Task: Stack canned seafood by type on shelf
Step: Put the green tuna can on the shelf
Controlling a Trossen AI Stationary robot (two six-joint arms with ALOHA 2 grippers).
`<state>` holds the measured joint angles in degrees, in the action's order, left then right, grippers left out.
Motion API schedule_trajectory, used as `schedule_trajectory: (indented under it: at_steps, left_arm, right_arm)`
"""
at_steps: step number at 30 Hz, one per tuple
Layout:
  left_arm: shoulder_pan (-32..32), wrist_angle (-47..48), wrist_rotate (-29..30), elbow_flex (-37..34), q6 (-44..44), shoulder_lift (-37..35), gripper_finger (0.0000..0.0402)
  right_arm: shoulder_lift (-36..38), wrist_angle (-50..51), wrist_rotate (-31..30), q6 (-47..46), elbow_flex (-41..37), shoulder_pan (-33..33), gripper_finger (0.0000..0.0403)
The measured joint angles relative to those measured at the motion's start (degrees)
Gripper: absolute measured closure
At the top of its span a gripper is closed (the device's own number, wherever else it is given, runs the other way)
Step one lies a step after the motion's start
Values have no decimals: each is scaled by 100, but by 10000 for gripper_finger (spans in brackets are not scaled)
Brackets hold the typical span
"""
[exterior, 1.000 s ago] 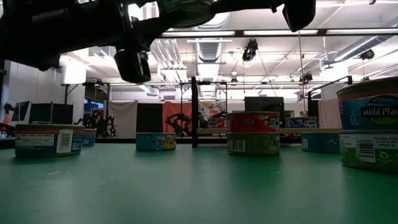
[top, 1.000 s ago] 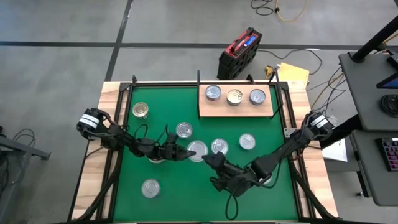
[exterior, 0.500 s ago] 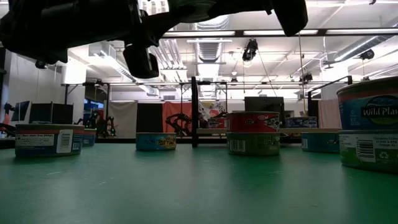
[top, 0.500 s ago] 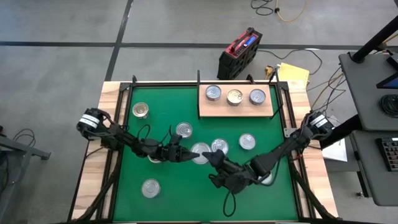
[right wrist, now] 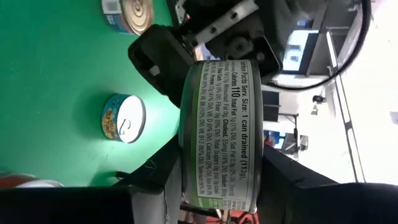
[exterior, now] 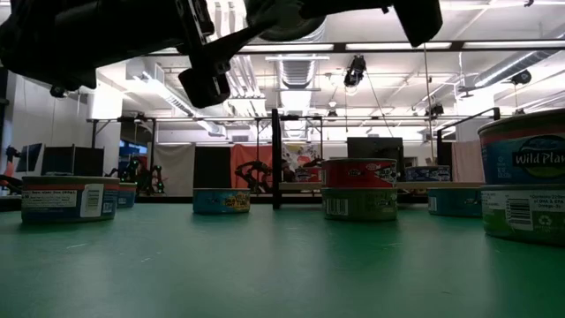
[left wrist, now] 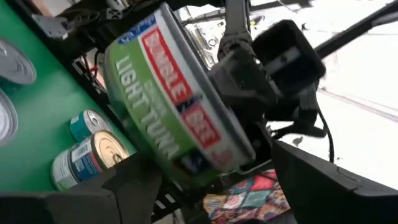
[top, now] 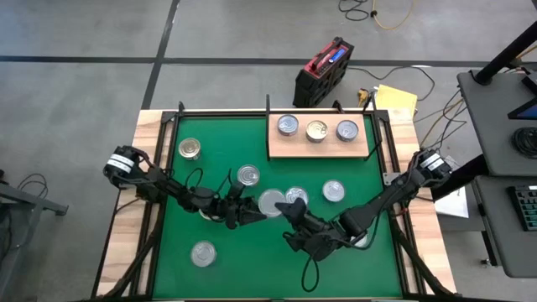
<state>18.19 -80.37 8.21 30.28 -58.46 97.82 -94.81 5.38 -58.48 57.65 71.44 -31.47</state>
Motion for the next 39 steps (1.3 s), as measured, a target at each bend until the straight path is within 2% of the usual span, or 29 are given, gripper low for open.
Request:
schedule_trajectory:
  at_steps: [9, 15, 24, 28, 35, 39]
  left_arm:
    - [-162, -323, 9, -416, 920, -173, 135]
    - [-148, -718, 19, -690, 2149, -510, 154]
    - [-135, -479, 111, -1109, 4082, -1360, 180]
    - [-135, 229, 532, -1244, 4965, -1884, 197]
    - [-138, 2721, 1580, -1234, 6083, -2693, 218]
    - [-142, 2942, 1887, -1226, 6682, -2846, 219]
  right_arm:
    - [638, 622, -165, -844, -5, -174, 271]
    - [1050, 1455, -160, -2016, -50, -191, 271]
    - [1322, 2672, 91, -3856, -143, -191, 271]
    - [1334, 3050, 159, -4458, -146, -189, 271]
    - [1417, 3121, 426, -4870, -210, -89, 271]
    - [1594, 3016, 940, -4688, -220, 284, 271]
